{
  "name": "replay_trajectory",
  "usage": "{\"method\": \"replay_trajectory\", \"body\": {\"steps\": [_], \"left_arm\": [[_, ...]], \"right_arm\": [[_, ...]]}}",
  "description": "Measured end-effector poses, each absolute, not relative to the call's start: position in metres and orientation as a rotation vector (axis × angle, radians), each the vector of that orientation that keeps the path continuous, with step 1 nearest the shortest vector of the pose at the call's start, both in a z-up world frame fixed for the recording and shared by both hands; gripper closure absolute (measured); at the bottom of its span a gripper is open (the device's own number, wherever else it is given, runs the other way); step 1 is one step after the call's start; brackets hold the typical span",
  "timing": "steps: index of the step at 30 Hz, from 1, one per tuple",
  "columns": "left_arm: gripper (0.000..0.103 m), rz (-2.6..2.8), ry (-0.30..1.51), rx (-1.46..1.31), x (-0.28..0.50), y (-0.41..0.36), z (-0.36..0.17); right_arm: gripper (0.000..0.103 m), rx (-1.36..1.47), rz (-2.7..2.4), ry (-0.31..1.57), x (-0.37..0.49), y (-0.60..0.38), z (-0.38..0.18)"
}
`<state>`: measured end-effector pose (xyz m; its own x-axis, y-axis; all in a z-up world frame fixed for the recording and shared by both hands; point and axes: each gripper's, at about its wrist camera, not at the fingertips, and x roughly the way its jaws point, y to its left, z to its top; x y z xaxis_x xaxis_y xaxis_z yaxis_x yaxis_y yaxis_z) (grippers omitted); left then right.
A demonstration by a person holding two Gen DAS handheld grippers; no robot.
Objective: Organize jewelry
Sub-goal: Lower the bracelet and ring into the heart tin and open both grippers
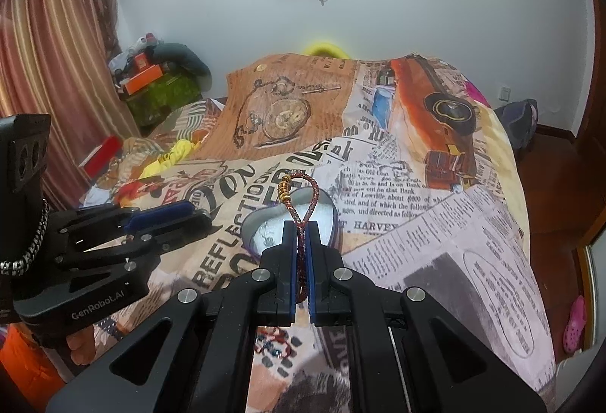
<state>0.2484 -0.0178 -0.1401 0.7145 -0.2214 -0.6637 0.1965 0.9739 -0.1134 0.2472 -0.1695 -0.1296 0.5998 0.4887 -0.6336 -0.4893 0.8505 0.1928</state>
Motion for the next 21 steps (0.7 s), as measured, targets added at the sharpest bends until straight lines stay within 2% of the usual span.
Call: {"method": "replay_trajectory", "body": {"steps": [12,21], "left_arm": [[0.082,-0.233,0.762,-0.014,0.278,-0.020,-0.157],[0.082,-0.243,0.812,-0.001,0.300,-0.024,-0.178]], "right_arm": [[0.099,-0.019,0.597,0.763,0.278,-0.152,-0.141],[0.099,-0.022,0.629,0.860,0.300,-0.142,-0.164]]}}
